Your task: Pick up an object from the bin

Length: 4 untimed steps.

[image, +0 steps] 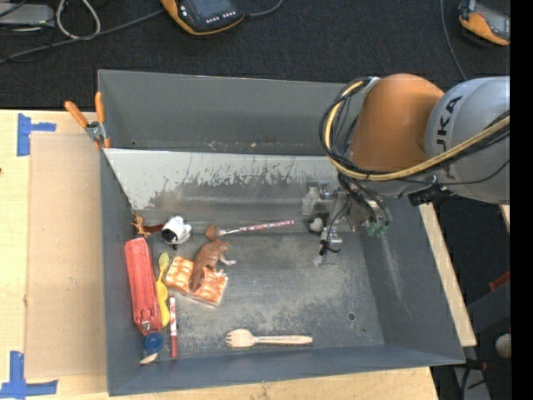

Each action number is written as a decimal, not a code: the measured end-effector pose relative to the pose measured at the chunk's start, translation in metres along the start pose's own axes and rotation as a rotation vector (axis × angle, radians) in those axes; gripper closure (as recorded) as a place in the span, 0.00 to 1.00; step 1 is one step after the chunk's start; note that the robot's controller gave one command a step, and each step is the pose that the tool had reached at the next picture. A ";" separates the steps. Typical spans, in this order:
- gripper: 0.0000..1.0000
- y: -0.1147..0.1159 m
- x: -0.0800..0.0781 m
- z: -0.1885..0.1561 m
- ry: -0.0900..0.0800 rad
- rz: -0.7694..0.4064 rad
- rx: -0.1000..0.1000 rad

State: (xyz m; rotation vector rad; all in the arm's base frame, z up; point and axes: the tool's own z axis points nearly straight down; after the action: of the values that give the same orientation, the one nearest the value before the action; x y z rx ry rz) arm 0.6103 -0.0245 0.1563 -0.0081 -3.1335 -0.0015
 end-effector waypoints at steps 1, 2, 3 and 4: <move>0.00 0.000 -0.002 -0.005 -0.008 -0.001 0.000; 0.00 0.019 -0.002 -0.007 -0.007 0.025 -0.001; 0.00 0.051 0.038 0.046 -0.004 0.007 0.000; 0.00 0.041 0.029 0.029 -0.011 0.037 -0.002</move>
Offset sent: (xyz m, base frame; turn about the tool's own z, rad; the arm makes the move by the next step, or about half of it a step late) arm 0.0017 0.0185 0.0077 0.0268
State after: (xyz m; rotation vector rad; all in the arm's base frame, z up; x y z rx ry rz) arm 0.5811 0.0162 0.1276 -0.0665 -3.1438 -0.0042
